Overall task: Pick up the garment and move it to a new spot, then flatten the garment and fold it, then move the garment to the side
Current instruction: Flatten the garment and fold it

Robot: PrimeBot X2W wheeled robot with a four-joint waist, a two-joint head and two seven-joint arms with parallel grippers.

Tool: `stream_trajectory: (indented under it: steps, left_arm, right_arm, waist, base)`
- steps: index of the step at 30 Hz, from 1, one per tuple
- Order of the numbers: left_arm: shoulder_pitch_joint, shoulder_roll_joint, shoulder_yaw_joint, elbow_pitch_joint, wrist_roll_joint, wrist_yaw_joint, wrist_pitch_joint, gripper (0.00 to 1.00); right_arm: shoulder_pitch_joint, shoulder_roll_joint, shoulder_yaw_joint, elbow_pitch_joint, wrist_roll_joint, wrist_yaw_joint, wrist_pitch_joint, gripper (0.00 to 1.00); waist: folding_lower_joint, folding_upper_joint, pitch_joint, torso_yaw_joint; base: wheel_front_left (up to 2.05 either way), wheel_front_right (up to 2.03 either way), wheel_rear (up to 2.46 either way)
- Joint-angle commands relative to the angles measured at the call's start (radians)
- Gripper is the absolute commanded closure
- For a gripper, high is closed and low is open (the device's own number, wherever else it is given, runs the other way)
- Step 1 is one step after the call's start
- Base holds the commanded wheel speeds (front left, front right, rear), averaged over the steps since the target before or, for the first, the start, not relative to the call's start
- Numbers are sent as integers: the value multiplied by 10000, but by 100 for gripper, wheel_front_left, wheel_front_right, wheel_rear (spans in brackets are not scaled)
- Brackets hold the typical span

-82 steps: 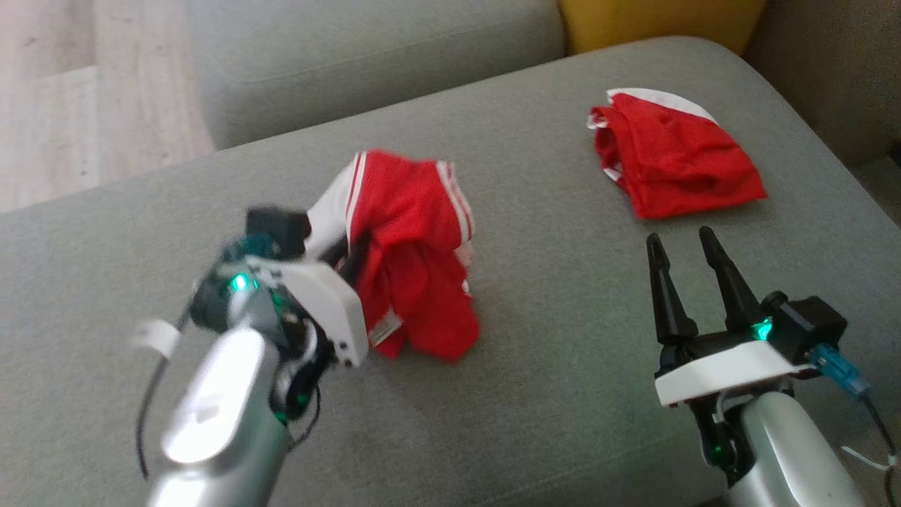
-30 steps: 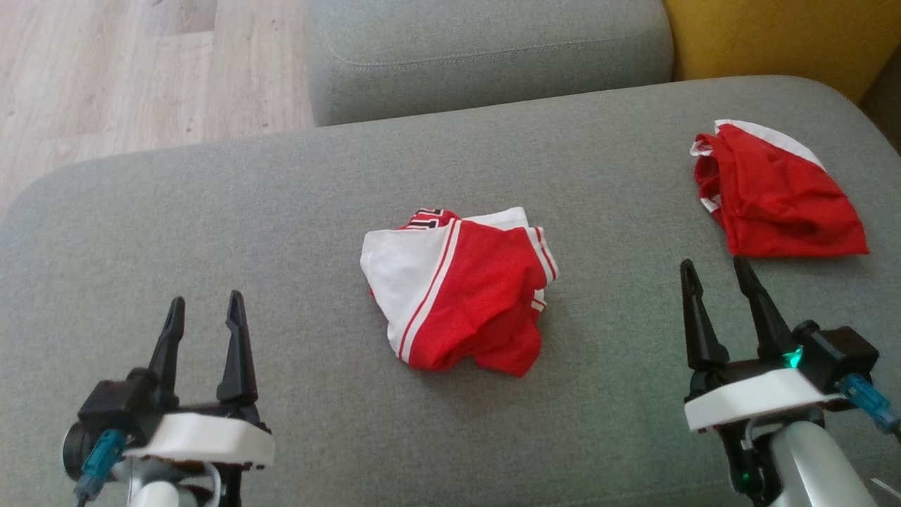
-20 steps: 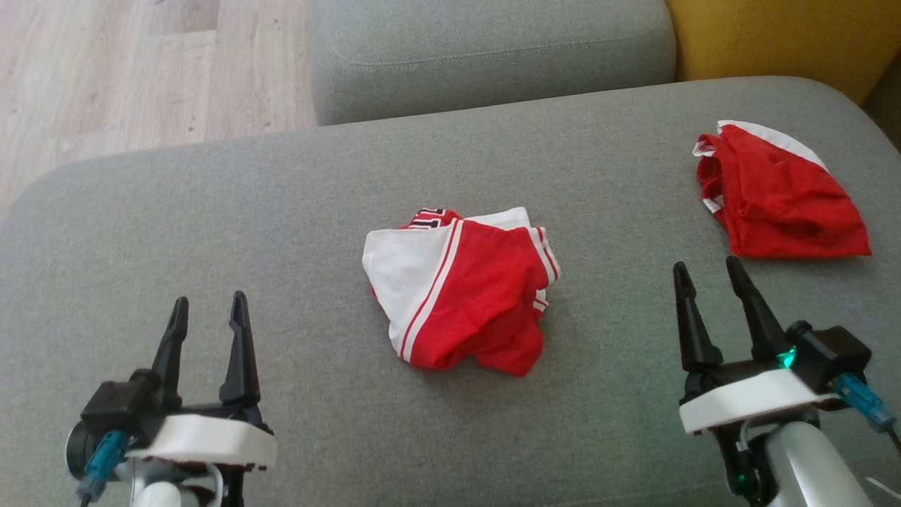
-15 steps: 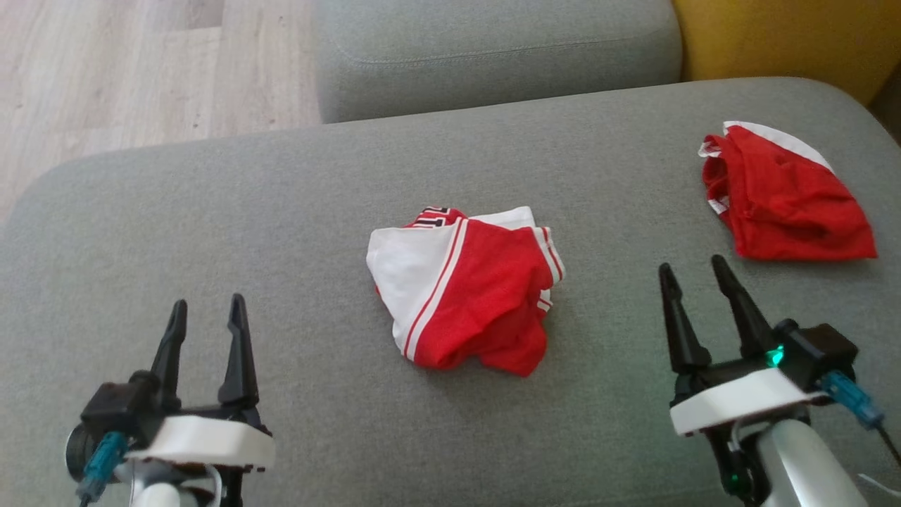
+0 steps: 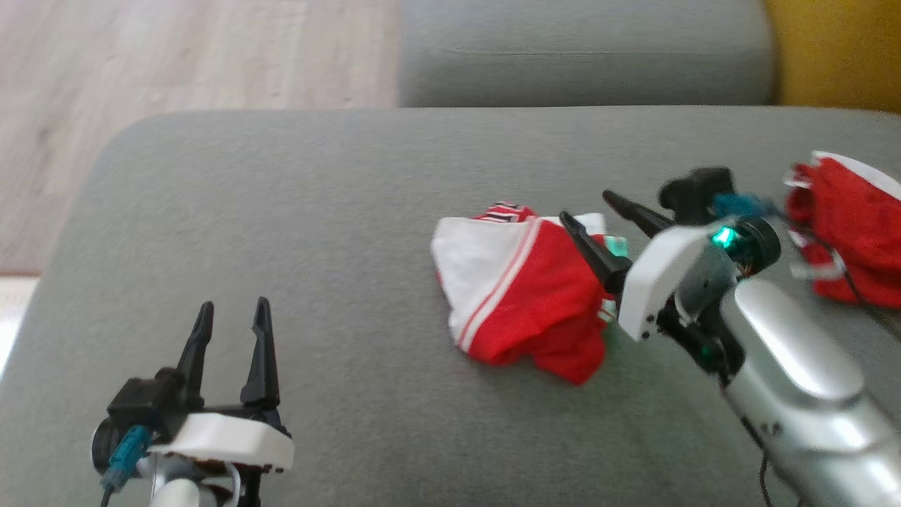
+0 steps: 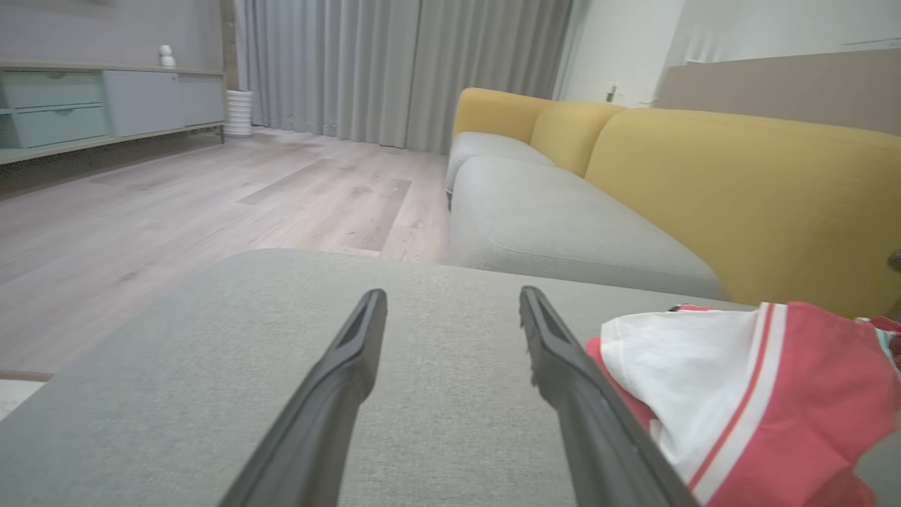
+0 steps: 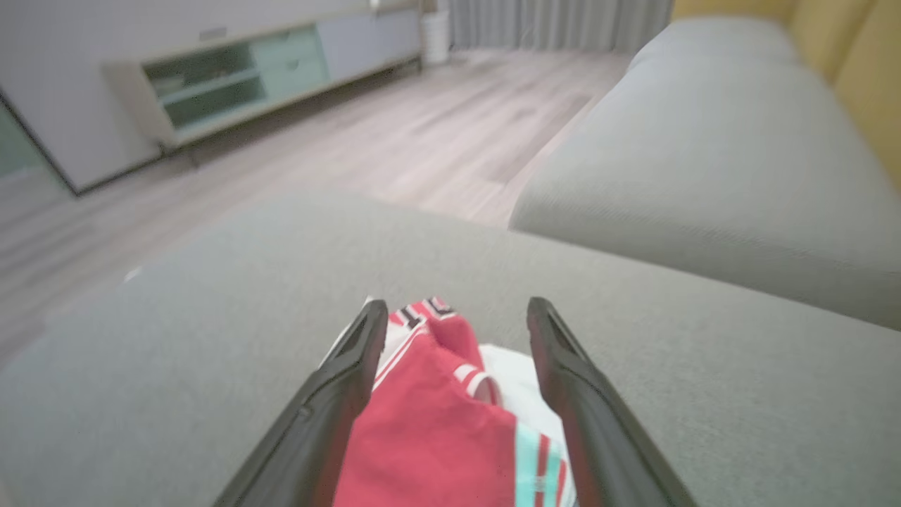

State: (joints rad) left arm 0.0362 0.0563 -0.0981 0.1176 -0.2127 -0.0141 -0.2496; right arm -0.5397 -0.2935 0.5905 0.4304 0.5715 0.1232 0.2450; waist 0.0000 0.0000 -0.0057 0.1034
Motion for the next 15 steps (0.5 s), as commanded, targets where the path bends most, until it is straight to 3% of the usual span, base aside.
stream_trajectory:
  steps: [1,8,12,14,15]
  left_arm:
    - [-562,-9,245,-293,31,0,-122,0]
    - [-722,-46,255,-114,-45,22,-122,0]
    - [-719,-54,302,-101,-65,54,-122,0]
    - [-666,-56,331,-108,-76,72,-122,0]
    - [-658,-56,339,-97,-89,74,-122,0]
  right_arm:
    - [-481,-54,171,-174,267,75,263,0]
    - [-1697,-255,959,1570,1870,75,3307,0]
    - [-1841,-273,1274,1876,2478,75,4181,0]
    - [-1809,-349,1477,1794,2726,75,4451,100]
    - [-1791,-421,1554,1723,2818,75,4489,100]
  waist:
    - [0,0,115,416]
    - [0,0,289,1236]
    - [0,0,296,1508]
    - [0,0,300,1543]
    - [0,0,293,1544]
  base:
    - [0,0,0]
    - [0,0,0]
    - [0,0,0]
    - [0,0,0]
    - [0,0,0]
